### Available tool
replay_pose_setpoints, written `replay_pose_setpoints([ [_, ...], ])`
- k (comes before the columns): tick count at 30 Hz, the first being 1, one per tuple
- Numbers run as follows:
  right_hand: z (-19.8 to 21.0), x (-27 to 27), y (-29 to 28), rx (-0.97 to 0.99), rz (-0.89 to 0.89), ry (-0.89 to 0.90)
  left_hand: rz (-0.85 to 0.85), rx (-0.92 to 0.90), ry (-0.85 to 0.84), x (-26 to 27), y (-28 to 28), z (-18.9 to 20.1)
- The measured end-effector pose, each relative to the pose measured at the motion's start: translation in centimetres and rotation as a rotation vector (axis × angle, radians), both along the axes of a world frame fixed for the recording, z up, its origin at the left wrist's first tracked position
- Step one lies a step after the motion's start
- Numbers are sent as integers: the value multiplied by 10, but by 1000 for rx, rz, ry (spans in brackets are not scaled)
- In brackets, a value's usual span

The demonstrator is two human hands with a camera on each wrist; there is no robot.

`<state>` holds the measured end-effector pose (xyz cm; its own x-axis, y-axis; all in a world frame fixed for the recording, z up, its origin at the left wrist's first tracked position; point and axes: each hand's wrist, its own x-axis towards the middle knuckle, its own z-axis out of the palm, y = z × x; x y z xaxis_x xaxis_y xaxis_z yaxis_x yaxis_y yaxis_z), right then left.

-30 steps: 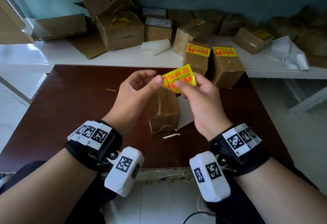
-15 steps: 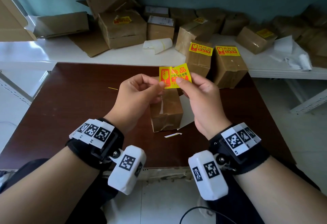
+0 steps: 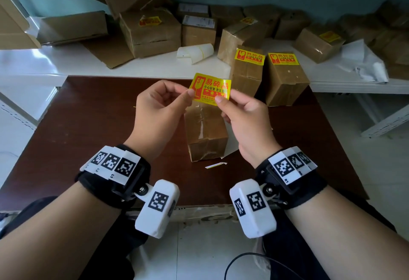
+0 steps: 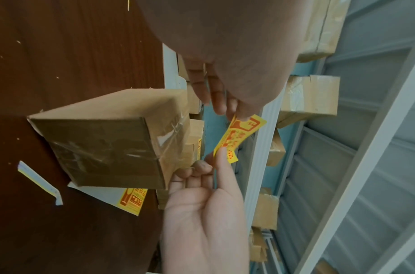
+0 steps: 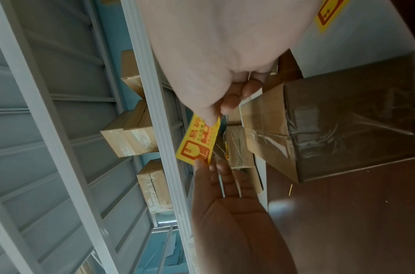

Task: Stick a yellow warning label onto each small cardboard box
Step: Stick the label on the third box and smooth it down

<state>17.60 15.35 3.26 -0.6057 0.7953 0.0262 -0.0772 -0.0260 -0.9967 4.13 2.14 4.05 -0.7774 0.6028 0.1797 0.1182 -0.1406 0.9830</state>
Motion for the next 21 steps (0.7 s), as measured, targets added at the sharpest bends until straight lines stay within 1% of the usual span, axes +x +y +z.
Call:
replay_pose_setpoints([
  [2,-1,-1,1,-34,-23,52,13,9,74,4,-1,0],
  [4,-2,-1,5,-75,-50,81,25,12,108,5,0,0],
  [8,-3,-1,16,-125,-113,26,46,-11,77,4,1,-2],
  [14,0,-5,20,-318,-58,-20,60,-38,71,4,2,-4],
  [19,-4,-9,24,-278,-74,-64,117,-59,27,1,5,-8],
  [21,-6,-10,24,-286,-71,-54,133,-69,3,1,7,-10],
])
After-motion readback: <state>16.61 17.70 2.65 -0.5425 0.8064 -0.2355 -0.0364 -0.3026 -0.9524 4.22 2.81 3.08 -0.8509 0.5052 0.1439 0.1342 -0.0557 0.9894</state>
